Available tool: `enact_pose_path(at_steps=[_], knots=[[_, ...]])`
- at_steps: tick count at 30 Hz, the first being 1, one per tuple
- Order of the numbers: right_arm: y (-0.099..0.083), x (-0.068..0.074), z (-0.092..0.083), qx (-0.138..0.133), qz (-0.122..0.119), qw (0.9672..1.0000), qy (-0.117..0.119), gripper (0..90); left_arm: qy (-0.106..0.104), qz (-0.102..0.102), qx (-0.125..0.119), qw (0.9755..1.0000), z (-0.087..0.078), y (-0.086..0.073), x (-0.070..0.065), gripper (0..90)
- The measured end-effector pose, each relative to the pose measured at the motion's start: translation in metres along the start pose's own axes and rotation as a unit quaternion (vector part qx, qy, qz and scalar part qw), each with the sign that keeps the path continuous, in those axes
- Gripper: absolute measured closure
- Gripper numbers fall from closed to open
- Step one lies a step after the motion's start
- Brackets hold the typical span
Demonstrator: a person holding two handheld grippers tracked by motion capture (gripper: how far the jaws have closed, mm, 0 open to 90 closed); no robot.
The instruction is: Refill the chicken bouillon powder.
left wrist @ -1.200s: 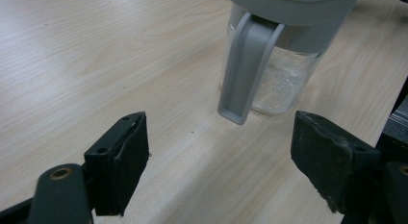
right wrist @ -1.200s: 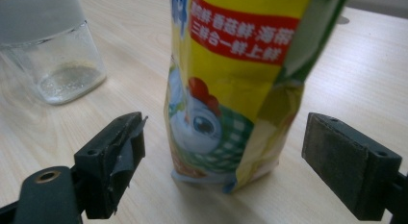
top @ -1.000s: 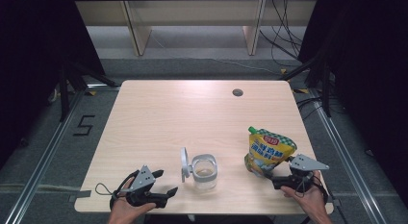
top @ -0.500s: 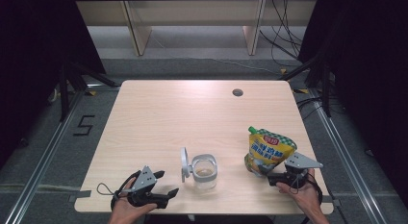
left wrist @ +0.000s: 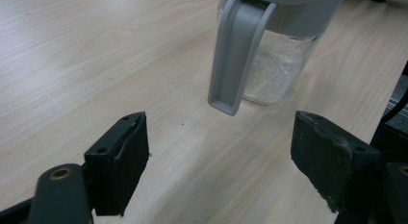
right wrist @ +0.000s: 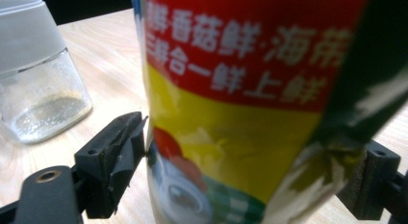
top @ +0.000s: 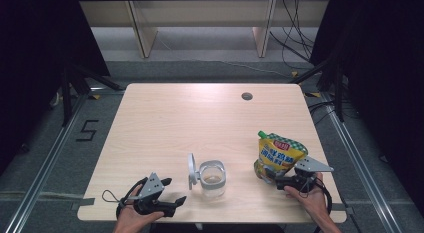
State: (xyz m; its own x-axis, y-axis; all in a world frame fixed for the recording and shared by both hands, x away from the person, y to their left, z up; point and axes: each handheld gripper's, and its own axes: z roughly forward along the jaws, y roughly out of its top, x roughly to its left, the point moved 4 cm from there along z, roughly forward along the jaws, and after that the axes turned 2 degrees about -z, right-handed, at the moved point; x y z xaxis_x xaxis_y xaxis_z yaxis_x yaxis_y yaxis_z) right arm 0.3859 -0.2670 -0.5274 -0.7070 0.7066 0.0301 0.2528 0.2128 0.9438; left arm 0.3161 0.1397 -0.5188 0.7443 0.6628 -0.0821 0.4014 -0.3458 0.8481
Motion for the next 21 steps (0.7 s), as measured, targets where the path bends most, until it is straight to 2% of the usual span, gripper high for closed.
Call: enact_pose_path(at_steps=[1, 2, 3, 4, 5, 6, 7, 8, 9, 10, 11, 12, 13, 14, 15, 17, 18, 19, 20, 21], knots=[[0.0, -0.001, -0.001, 0.004, -0.002, 0.9999, -0.014, 15.8, 0.0, 0.0, 0.0, 1.0, 0.0, 0.0, 0.0, 20.7], [0.001, -0.001, -0.001, 0.002, 0.0, 0.9999, -0.011, 15.8, 0.001, 0.004, 0.004, 1.0, -0.001, 0.0, 0.001, 20.6], [0.001, -0.002, 0.0, -0.003, -0.009, 0.9999, -0.012, 15.8, 0.0, 0.0, 0.003, 1.0, 0.0, 0.0, 0.0, 20.7], [0.001, -0.001, 0.001, -0.006, 0.004, 0.9999, -0.01, 15.5, 0.0, -0.002, 0.002, 1.0, 0.0, 0.0, 0.0, 20.7], [0.001, -0.002, 0.001, -0.004, 0.004, 0.9998, -0.017, 15.1, 0.001, -0.002, 0.002, 1.0, 0.0, 0.0, 0.0, 20.7], [0.001, -0.002, 0.002, -0.014, 0.005, 0.9997, -0.017, 15.2, 0.0, -0.006, -0.001, 1.0, 0.0, 0.0, -0.001, 20.7], [0.003, -0.005, 0.002, -0.018, -0.011, 0.9995, -0.024, 15.1, 0.002, 0.003, 0.004, 1.0, 0.0, 0.0, 0.001, 20.7], [0.002, -0.002, 0.003, -0.017, 0.014, 0.9995, -0.022, 15.2, 0.004, 0.001, 0.002, 1.0, 0.0, 0.0, 0.0, 20.7], [0.002, -0.003, 0.003, -0.021, 0.005, 0.9995, -0.023, 15.4, 0.002, 0.001, 0.002, 1.0, 0.0, 0.0, 0.0, 20.7], [0.005, -0.004, 0.005, -0.039, 0.002, 0.9992, -0.012, 15.6, 0.003, 0.003, 0.007, 1.0, 0.0, 0.0, 0.0, 20.7], [0.005, -0.003, 0.004, -0.03, 0.007, 0.9995, -0.008, 15.6, 0.003, 0.003, 0.006, 1.0, 0.0, 0.0, 0.0, 20.7], [0.005, -0.001, 0.004, -0.031, 0.027, 0.999, -0.015, 15.6, 0.003, 0.004, 0.007, 1.0, 0.0, 0.0, 0.0, 20.7], [0.005, -0.003, 0.006, -0.041, 0.015, 0.999, -0.005, 15.6, 0.001, 0.001, 0.005, 1.0, 0.0, 0.0, -0.001, 20.7], [0.005, -0.004, 0.006, -0.036, 0.017, 0.9992, -0.011, 15.6, 0.001, 0.001, 0.005, 1.0, 0.0, 0.0, -0.001, 20.7], [0.006, -0.007, 0.006, -0.042, 0.003, 0.999, -0.016, 15.4, 0.002, -0.001, 0.004, 1.0, 0.0, 0.0, -0.001, 20.7], [0.005, -0.008, 0.009, -0.044, 0.008, 0.9989, -0.014, 15.4, 0.002, 0.002, 0.005, 1.0, 0.0, 0.0, -0.001, 20.7], [0.005, -0.007, 0.01, -0.034, 0.012, 0.9993, -0.01, 15.6, 0.003, -0.011, 0.006, 0.9999, 0.0, 0.0, -0.002, 20.7], [0.005, -0.007, 0.01, -0.034, 0.013, 0.9993, -0.011, 16.1, 0.003, -0.012, 0.007, 0.9999, 0.0, -0.001, -0.002, 20.7], [0.006, -0.009, 0.01, -0.038, -0.006, 0.9991, -0.016, 17.4, 0.004, -0.01, 0.012, 0.9999, 0.0, -0.001, -0.002, 20.7], [0.005, -0.006, 0.008, -0.036, 0.011, 0.9992, -0.014, 18.2, -0.001, -0.013, 0.004, 0.9999, 0.001, 0.0, -0.003, 20.7]])
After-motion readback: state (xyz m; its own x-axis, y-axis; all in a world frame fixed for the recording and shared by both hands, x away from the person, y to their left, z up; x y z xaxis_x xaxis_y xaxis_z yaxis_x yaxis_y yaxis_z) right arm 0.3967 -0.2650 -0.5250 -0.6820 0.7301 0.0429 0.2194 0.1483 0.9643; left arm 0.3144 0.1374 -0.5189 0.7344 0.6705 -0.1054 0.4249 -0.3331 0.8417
